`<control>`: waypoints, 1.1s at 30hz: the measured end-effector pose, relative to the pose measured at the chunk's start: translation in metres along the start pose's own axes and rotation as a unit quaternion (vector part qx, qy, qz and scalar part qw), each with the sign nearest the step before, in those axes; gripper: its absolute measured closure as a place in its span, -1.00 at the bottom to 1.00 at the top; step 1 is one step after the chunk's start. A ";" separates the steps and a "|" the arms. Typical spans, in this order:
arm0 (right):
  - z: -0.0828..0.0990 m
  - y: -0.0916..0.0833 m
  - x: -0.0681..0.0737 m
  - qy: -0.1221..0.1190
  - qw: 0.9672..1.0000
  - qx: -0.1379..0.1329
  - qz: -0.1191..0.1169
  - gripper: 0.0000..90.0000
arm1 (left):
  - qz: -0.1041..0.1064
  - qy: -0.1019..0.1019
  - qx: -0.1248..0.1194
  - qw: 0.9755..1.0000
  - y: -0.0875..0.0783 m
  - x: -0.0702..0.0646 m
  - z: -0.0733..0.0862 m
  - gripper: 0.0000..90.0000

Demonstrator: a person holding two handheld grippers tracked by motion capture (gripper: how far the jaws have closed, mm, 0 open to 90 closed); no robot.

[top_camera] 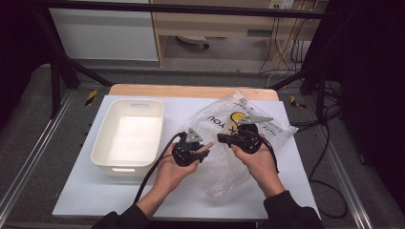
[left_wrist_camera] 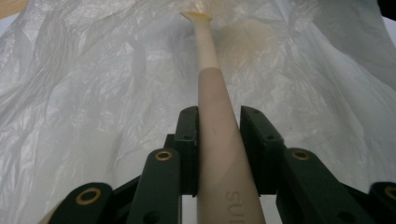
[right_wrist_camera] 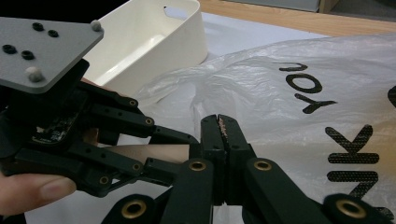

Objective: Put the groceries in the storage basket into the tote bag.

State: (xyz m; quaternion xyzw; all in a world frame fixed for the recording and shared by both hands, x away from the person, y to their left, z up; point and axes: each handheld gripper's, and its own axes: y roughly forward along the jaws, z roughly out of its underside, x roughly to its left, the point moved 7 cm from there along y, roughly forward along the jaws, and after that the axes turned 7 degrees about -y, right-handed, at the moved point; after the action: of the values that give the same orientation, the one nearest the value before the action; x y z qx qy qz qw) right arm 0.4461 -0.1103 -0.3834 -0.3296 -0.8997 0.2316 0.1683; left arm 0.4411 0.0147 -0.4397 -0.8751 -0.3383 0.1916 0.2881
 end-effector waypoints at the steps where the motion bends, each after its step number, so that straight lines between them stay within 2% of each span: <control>1: 0.000 0.000 0.001 0.001 1.000 0.001 -0.001 1.00 | 0.000 -0.001 -0.001 1.000 0.001 0.000 0.000 0.53; 17: 0.004 -0.004 0.003 0.002 1.000 0.001 -0.005 1.00 | -0.009 -0.005 -0.002 1.000 0.012 0.006 -0.005 0.53; 33: 0.012 -0.006 -0.002 0.009 1.000 0.002 -0.005 1.00 | -0.010 -0.003 -0.002 1.000 0.028 0.006 -0.013 0.53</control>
State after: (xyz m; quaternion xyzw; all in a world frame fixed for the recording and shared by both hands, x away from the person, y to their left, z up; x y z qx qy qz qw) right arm 0.4393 -0.1194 -0.3902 -0.3272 -0.8992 0.2296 0.1782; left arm 0.4656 -0.0034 -0.4486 -0.8717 -0.3479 0.1910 0.2874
